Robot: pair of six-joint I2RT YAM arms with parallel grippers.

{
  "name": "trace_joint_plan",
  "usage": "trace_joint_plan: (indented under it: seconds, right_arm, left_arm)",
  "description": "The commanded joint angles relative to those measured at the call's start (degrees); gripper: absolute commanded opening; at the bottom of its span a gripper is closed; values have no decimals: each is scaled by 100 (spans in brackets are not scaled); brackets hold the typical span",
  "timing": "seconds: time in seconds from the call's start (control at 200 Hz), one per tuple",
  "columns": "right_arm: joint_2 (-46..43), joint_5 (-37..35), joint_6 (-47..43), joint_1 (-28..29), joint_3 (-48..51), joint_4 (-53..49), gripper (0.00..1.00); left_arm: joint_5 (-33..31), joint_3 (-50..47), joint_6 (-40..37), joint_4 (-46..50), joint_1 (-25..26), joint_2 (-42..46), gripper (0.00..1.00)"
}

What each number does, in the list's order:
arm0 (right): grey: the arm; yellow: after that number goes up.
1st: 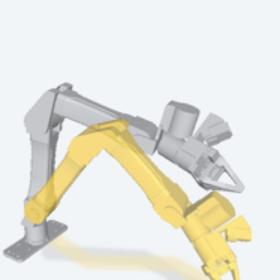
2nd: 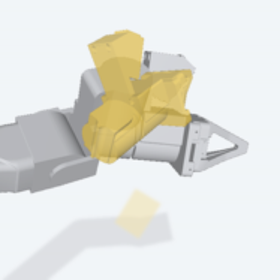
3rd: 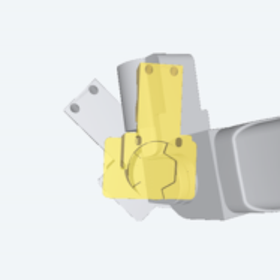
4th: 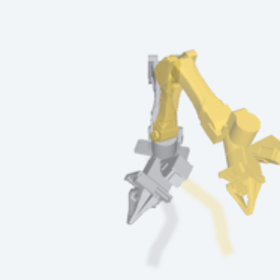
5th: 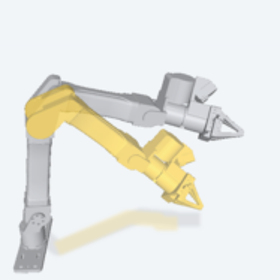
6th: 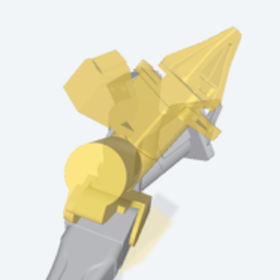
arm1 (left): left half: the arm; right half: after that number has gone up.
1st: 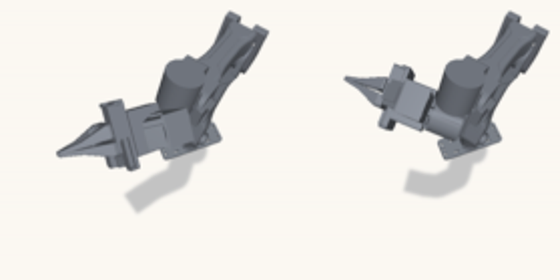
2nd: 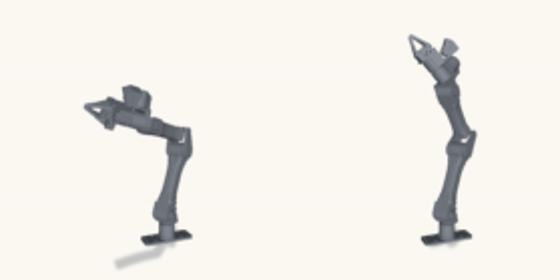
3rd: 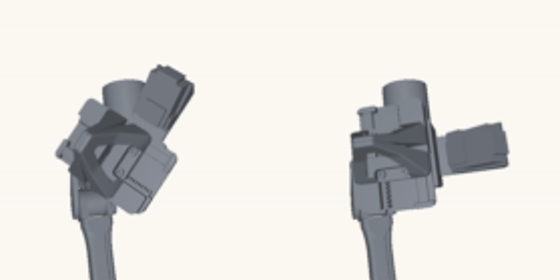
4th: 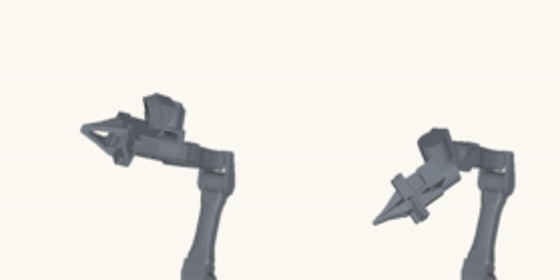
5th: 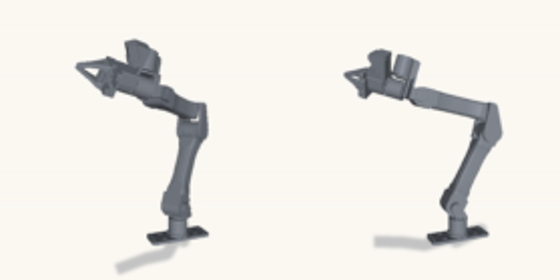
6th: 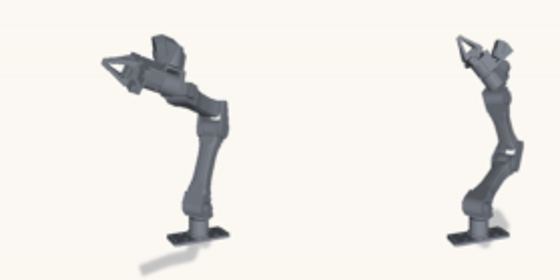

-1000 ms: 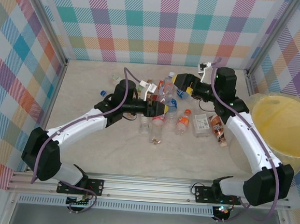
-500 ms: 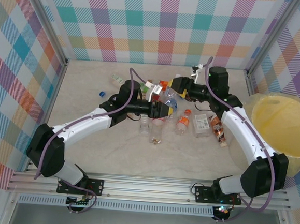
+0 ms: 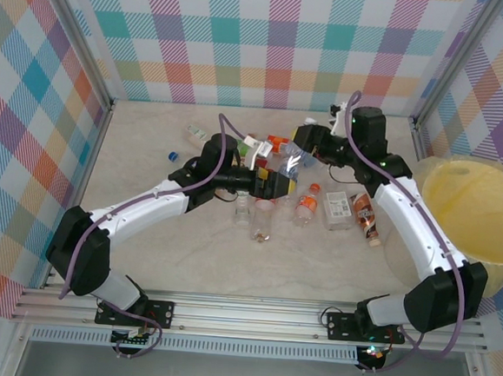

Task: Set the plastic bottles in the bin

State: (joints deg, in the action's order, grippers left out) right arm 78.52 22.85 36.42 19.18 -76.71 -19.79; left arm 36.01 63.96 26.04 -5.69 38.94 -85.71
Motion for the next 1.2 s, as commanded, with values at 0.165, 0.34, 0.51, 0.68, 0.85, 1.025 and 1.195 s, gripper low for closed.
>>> trace_joint_plan:
  seconds: [0.165,0.34,0.51,0.68,0.85,1.025,1.195]
  right_arm:
    - [-783,-2119,-1233,-402,-750,-941,39]
    - [-1143,-3007,-2035,-775,-1293,-1399,40]
    - [-1419,-4735,-3081,-938,-1885,-1733,39]
    - [-1704,-6704,-4095,-1070,-1862,-1440,37]
    - [-2059,-7126,-4433,-1521,-1746,-1537,36]
    - [-2242,-7393,-4374,-1985,-1436,-2013,37]
    - [-2373,-7475,-4060,-2461,-914,-2144,38]
  left_arm:
    - [-1600,-437,-135,64,56,804,100]
    - [-2642,-684,-71,163,53,1059,100]
    - [-3256,-765,107,234,52,1069,100]
    - [-3404,-757,249,318,35,992,100]
    - [-3370,-697,359,424,35,908,100]
    - [-3472,-652,527,502,21,853,100]
    - [-3574,-551,637,680,17,791,100]
